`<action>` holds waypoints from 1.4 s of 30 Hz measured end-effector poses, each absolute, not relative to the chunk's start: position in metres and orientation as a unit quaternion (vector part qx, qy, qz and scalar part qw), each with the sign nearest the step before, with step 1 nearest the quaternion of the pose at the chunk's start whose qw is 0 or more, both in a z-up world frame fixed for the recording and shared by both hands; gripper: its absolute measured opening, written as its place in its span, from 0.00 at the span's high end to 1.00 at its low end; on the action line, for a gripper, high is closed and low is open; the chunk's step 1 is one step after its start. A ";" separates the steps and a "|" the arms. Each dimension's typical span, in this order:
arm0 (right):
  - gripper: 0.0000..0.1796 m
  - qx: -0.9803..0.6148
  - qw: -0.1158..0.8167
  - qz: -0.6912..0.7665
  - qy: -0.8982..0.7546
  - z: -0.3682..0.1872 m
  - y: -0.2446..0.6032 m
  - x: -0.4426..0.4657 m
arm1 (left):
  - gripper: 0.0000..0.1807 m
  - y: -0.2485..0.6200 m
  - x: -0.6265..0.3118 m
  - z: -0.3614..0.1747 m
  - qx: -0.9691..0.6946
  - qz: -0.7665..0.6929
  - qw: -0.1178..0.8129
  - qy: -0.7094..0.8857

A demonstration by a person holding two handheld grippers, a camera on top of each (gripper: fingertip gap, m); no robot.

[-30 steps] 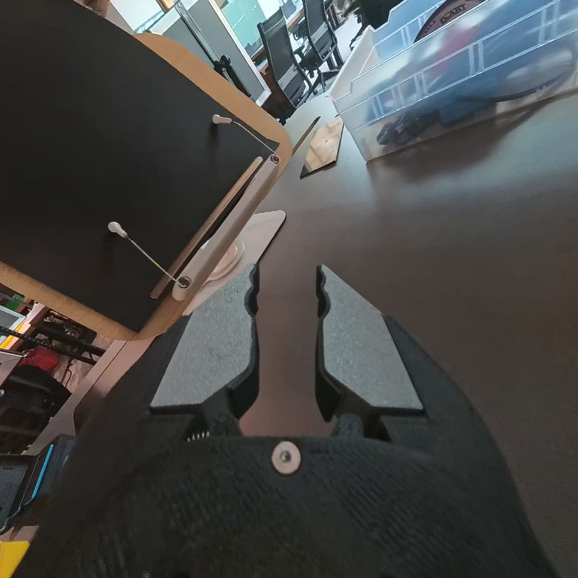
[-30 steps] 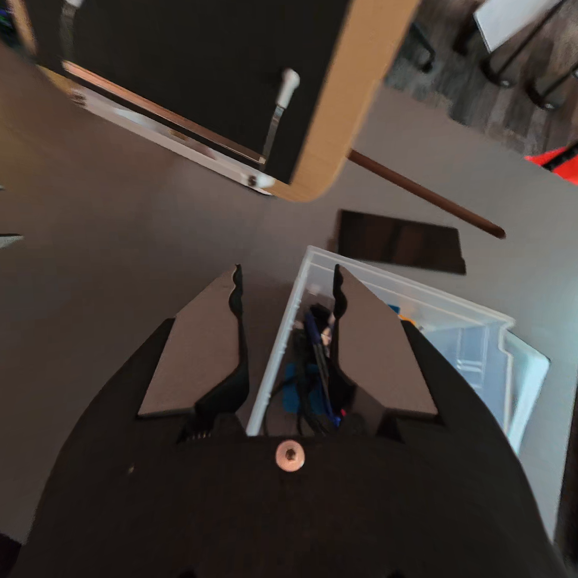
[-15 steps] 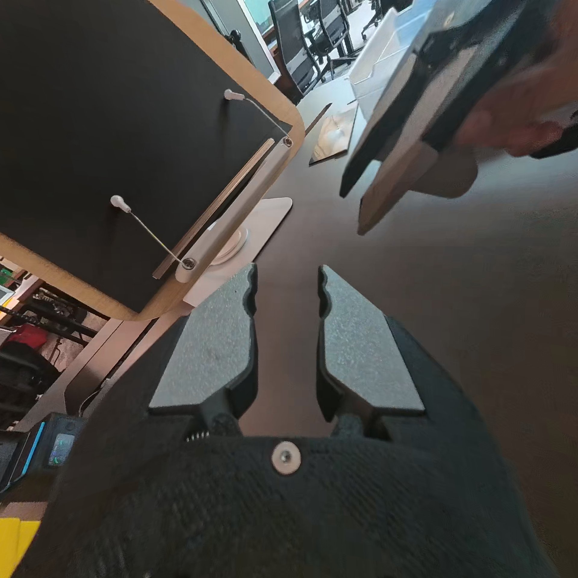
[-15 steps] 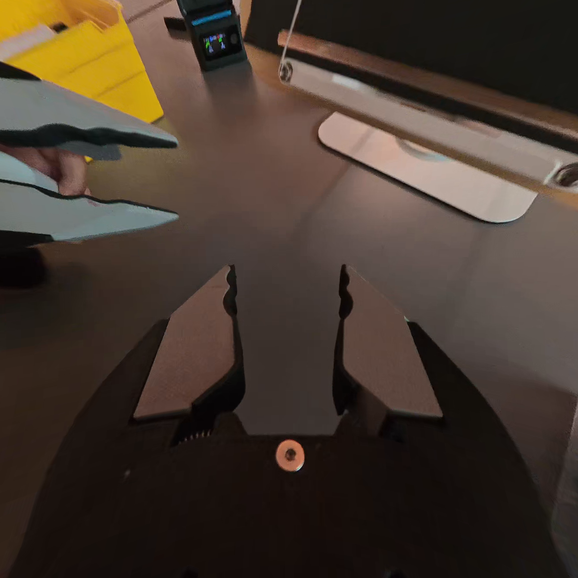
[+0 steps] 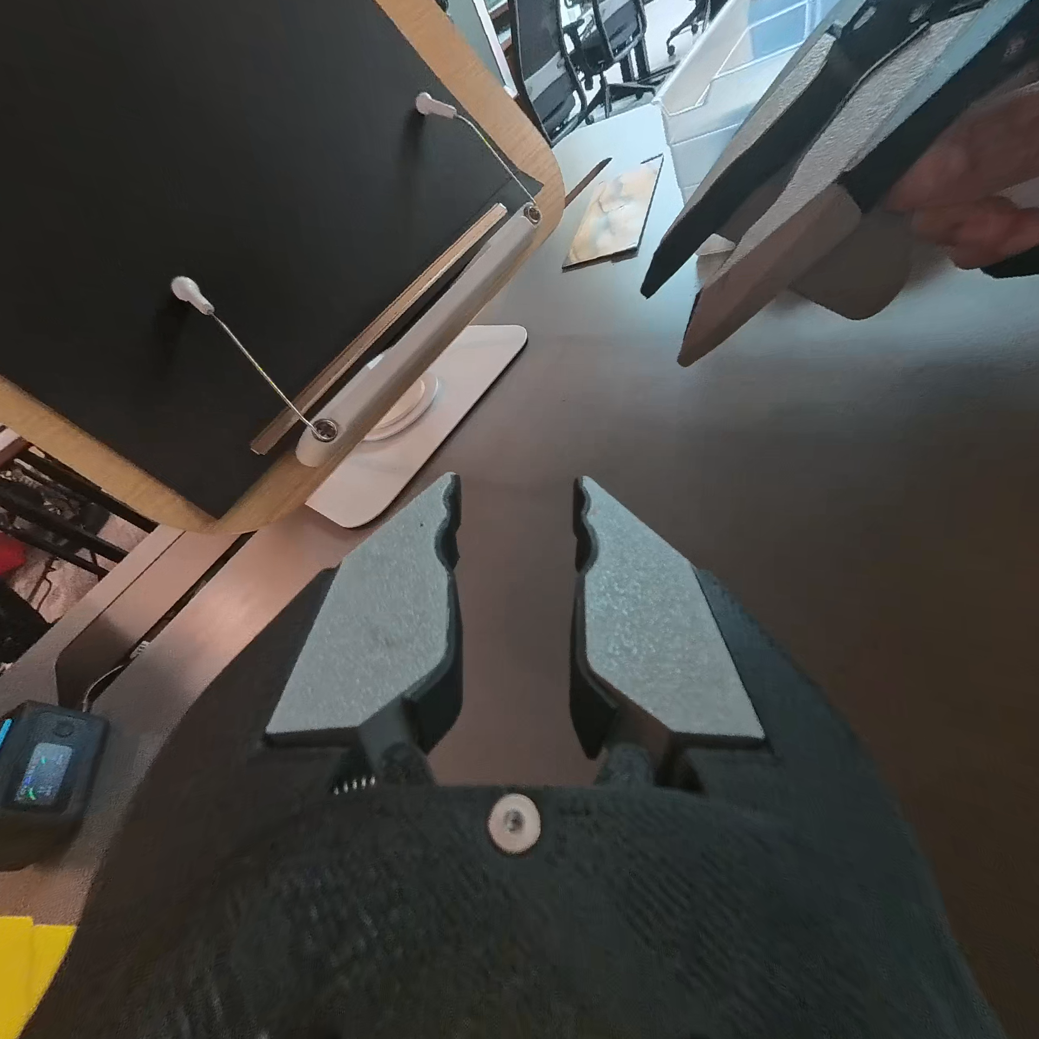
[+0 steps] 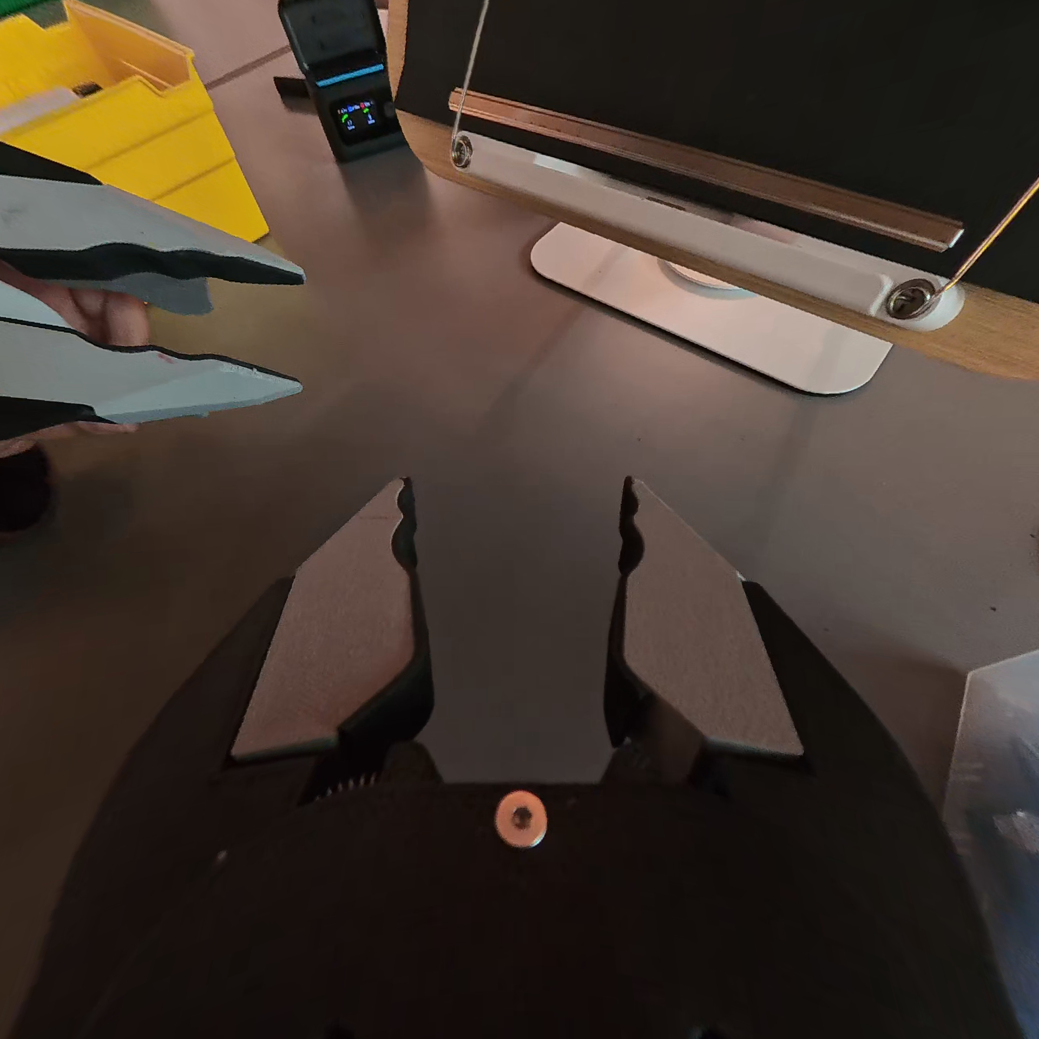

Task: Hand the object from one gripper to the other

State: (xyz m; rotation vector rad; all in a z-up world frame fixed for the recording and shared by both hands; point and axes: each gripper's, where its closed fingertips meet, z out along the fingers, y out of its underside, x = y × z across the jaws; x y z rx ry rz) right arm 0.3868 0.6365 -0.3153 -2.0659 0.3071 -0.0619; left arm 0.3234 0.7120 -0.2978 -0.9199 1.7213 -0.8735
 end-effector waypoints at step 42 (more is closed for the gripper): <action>0.48 -0.800 0.578 -0.032 0.155 -0.278 0.627 0.401 | 0.71 0.701 0.324 -0.294 -0.438 -0.472 0.392 0.657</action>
